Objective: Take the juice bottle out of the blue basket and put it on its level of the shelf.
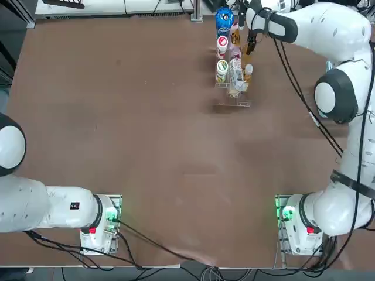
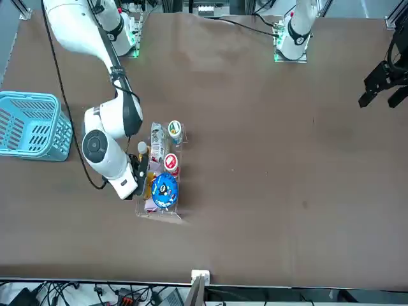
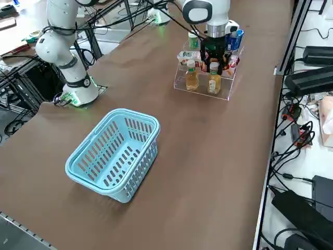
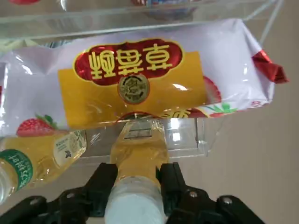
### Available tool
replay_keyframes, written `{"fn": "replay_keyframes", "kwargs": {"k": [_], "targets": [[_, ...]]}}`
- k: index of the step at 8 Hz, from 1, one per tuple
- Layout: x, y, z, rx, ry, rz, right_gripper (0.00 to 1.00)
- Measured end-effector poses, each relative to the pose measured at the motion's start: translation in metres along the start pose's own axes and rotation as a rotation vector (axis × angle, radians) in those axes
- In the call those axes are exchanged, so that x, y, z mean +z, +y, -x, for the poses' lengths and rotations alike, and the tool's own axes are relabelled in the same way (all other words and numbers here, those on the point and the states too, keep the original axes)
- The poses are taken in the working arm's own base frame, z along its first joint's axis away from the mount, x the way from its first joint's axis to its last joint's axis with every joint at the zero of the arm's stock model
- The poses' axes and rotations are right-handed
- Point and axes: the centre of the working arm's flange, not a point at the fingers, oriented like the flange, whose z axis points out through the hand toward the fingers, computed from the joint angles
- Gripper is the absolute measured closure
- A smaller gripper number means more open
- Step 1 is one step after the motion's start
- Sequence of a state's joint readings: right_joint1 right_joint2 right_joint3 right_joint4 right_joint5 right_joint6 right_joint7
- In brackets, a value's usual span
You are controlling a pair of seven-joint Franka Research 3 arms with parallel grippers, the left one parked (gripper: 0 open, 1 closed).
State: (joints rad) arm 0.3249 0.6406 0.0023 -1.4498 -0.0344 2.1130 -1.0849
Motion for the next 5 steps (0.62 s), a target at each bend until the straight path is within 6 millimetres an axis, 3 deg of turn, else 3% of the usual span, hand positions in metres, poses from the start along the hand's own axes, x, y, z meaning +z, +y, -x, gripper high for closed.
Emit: {"fn": "replay_keyframes", "kwargs": {"k": [3,5], "targets": [[0.0141,0.0012,-0.0021,-0.004,0.000,0.005,0.45],[0.0133,0.0019,-0.0024,-0.004,0.001,0.009,0.43]]}}
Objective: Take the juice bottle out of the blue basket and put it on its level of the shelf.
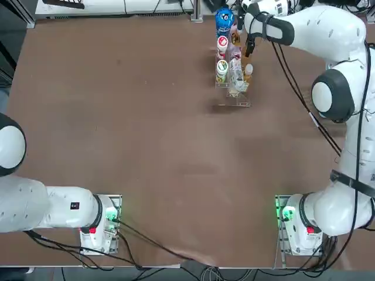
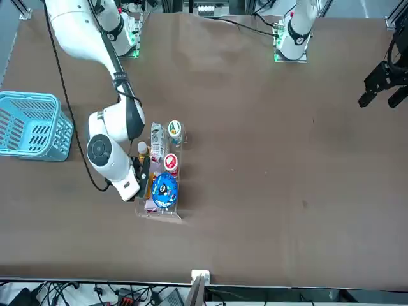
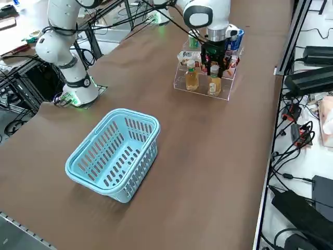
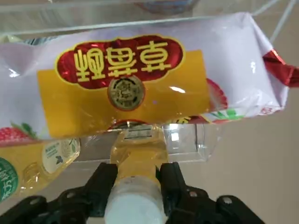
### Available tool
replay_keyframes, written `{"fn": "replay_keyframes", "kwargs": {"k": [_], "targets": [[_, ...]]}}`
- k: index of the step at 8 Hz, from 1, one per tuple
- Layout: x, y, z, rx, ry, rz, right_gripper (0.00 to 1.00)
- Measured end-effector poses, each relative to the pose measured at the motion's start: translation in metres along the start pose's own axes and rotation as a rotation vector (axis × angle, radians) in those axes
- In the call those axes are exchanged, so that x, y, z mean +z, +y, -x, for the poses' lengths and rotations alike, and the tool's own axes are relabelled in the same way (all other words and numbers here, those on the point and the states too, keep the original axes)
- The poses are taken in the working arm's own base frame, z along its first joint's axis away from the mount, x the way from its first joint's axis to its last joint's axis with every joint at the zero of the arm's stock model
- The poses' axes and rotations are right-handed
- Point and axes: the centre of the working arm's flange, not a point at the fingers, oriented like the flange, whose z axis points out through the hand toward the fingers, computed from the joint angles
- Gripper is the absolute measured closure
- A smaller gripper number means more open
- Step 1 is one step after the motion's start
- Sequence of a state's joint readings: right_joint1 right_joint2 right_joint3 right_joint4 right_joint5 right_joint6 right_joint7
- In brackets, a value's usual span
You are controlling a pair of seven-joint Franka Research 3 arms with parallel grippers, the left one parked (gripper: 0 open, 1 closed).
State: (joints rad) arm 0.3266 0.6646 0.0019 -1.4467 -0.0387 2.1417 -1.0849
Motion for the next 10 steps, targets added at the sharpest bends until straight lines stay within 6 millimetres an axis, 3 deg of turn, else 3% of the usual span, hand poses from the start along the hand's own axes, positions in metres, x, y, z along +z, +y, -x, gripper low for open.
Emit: {"fn": "replay_keyframes", "kwargs": {"k": [3,6,8,10], "targets": [[-0.007,0.005,0.001,0.004,0.005,0.017,0.00],[-0.036,0.013,0.014,0.069,0.052,-0.002,0.00],[-0.076,0.016,0.041,0.118,0.062,-0.035,0.00],[-0.130,0.017,0.079,0.200,0.093,-0.052,0.00]]}}
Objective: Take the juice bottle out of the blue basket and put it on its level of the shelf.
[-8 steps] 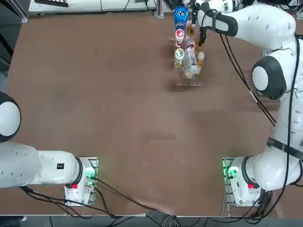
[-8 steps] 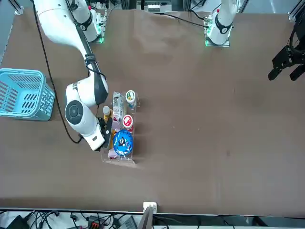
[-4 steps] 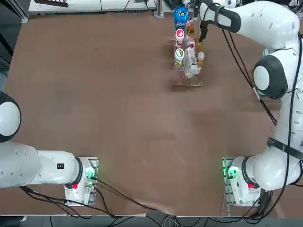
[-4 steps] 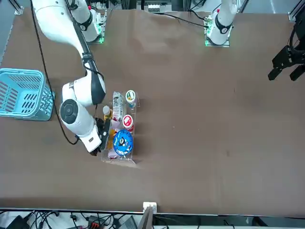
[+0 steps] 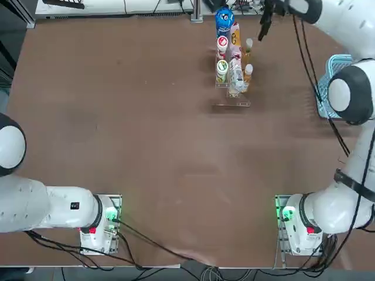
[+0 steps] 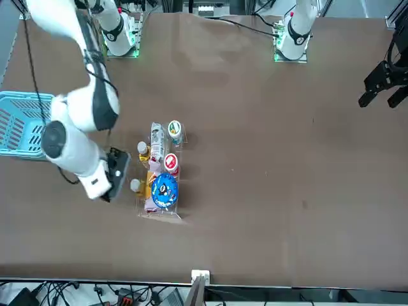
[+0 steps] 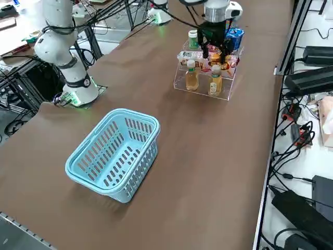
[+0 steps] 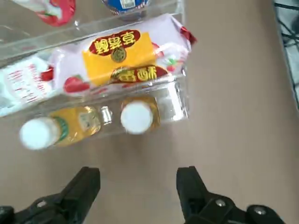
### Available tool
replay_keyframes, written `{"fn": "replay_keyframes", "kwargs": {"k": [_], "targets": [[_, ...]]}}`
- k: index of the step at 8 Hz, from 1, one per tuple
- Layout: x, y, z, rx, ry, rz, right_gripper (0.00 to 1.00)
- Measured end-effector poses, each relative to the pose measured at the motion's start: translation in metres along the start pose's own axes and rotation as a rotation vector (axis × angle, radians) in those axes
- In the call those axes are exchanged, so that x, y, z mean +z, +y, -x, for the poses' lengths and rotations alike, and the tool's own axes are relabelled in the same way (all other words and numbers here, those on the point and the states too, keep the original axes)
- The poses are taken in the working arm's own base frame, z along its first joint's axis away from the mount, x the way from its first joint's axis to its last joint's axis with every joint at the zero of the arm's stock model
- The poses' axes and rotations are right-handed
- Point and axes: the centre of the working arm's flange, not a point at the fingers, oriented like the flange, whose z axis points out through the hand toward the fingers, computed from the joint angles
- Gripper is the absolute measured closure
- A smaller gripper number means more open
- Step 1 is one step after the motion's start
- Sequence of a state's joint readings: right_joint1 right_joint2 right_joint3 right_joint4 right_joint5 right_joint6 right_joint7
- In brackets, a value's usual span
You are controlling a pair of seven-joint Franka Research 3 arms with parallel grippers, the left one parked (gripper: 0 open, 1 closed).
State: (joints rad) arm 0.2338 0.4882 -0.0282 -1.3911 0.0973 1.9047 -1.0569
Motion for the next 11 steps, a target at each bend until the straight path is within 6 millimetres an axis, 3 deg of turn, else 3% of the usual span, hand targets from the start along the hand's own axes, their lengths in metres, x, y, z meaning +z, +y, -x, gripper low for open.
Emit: {"fn": "replay_keyframes", "kwargs": {"k": [2,4,6,9,11], "targets": [[-0.059,0.000,0.039,0.162,0.008,-0.004,0.00],[-0.099,-0.003,0.079,0.387,-0.005,-0.027,0.00],[-0.124,-0.008,0.103,0.637,-0.009,-0.030,0.00],[-0.153,-0.030,0.133,1.011,-0.032,-0.038,0.00],[-0.161,-0.042,0.165,1.111,-0.048,-0.040,0.00]]}}
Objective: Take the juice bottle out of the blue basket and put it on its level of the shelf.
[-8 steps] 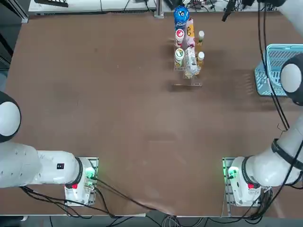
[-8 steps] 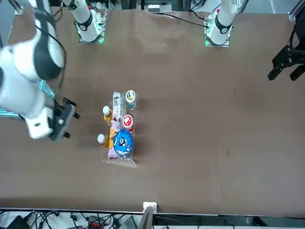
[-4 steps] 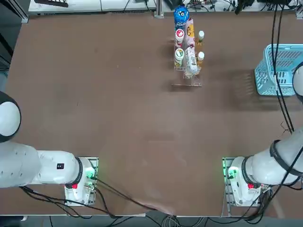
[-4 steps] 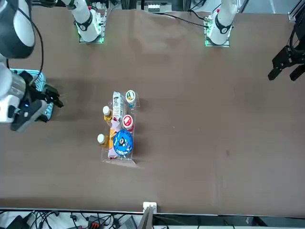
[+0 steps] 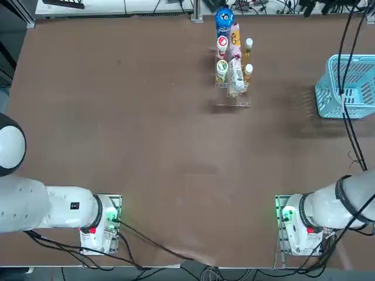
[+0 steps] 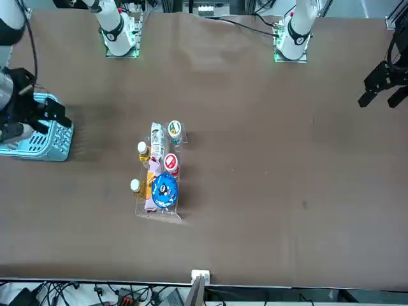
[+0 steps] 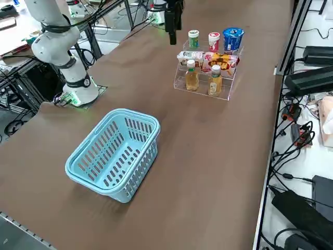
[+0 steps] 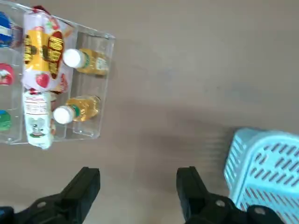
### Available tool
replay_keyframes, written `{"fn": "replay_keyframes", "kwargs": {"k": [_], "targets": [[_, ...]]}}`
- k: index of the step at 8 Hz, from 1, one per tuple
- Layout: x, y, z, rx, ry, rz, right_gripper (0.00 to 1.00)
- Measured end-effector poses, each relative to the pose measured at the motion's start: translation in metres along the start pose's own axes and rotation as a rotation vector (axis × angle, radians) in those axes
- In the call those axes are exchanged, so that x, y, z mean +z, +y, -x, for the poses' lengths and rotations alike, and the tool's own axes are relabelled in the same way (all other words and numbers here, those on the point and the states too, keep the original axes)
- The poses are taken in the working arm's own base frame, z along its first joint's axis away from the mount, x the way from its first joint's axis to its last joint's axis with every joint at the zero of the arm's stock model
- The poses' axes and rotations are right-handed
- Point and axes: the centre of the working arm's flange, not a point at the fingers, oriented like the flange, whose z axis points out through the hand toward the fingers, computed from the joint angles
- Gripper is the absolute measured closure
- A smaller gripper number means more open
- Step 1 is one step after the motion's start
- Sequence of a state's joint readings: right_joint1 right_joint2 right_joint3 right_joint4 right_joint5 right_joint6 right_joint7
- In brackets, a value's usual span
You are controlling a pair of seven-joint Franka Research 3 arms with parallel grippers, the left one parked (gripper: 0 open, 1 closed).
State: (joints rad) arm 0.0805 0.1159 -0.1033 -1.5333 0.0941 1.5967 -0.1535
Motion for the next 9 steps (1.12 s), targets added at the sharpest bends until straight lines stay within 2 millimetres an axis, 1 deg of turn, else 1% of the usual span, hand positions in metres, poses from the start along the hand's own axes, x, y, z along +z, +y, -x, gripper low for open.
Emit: {"fn": "replay_keyframes", "kwargs": {"k": [1,2,4,6,8,9], "targets": [[-0.002,0.010,0.012,0.016,-0.005,0.017,0.00],[-0.005,0.014,0.023,0.028,-0.008,0.037,0.00],[-0.015,0.013,0.041,0.054,0.000,0.050,0.00],[-0.026,0.012,0.048,0.058,0.021,0.054,0.00],[-0.036,0.018,0.050,0.071,0.041,0.061,0.00],[-0.038,0.021,0.051,0.077,0.044,0.062,0.00]]}}
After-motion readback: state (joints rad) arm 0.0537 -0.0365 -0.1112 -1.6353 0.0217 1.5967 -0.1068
